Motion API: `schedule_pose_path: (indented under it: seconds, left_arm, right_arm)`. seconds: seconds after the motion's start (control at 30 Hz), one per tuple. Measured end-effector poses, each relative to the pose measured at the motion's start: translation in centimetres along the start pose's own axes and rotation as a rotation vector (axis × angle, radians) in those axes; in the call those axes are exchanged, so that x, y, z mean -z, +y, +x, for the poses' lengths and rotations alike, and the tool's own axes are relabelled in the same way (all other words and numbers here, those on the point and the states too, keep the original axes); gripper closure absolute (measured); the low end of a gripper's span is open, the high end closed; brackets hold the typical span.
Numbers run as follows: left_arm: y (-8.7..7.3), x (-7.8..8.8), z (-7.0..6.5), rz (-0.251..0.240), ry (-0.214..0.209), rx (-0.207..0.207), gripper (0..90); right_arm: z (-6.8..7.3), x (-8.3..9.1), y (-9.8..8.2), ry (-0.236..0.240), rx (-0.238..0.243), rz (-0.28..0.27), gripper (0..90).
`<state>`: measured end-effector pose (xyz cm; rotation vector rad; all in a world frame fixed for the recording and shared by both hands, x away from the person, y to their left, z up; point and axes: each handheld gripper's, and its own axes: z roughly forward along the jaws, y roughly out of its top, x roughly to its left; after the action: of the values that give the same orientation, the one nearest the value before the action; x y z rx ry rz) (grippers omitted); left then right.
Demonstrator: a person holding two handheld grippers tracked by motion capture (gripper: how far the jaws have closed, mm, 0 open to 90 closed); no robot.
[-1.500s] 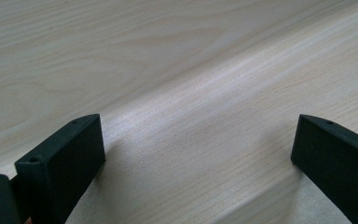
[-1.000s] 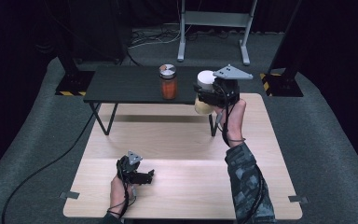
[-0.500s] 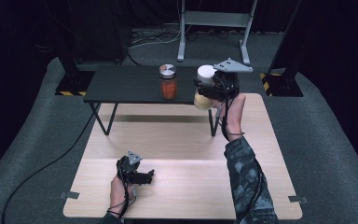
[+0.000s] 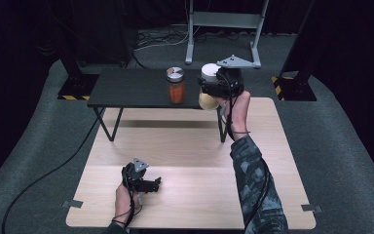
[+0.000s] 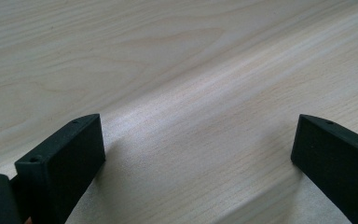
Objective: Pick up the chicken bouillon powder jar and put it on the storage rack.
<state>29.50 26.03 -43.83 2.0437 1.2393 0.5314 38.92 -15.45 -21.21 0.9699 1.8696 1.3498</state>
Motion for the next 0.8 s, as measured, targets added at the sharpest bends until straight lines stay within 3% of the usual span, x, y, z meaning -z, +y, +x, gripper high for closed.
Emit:
schedule_pose_path:
  seconds: [0.8]
  left_arm:
    - [0.0,0.0,0.0,-0.001,-0.002,-0.002,2.5]
  right_arm:
    - [-0.6,-3.3,0.2,0.000,-0.030,0.022,33.2]
